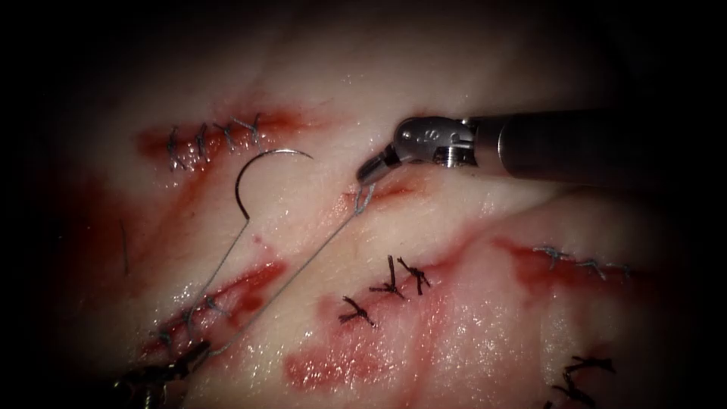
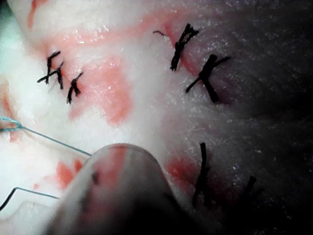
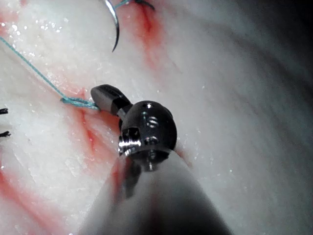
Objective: Wound Closure
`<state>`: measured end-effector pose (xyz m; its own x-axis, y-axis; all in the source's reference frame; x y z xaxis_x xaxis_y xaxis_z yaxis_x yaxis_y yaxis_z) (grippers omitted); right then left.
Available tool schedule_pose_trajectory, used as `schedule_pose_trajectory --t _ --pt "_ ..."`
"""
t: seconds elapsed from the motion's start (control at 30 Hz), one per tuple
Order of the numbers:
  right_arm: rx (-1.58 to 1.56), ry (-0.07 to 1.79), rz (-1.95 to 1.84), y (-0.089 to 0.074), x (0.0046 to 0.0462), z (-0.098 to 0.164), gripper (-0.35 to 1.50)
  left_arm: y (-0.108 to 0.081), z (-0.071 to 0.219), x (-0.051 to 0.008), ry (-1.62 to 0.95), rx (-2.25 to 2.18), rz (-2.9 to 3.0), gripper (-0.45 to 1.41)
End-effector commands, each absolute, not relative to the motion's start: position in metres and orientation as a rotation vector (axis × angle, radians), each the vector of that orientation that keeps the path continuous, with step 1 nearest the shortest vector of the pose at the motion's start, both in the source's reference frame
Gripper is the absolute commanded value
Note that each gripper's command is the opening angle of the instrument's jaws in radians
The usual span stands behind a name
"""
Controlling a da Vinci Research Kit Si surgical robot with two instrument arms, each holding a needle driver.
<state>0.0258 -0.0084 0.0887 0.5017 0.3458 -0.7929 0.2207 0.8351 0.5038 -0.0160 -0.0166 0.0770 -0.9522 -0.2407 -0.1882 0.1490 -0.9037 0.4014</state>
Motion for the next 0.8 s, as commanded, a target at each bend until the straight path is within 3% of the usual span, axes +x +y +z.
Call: schedule_pose_trajectory --t 0.03,0.8 --pt "0.603 1.062 0.08 -0.0078 0.0266 0.0892 -0.35 -0.0165 0.0776 -0.0165 -0.58 0.35 -2.861 -0.45" --pt "0.515 1.043 0.163 -0.0048 0.0256 0.0916 -0.35 -0.0252 0.0766 -0.0158 -0.515 0.341 -2.853 -0.45"
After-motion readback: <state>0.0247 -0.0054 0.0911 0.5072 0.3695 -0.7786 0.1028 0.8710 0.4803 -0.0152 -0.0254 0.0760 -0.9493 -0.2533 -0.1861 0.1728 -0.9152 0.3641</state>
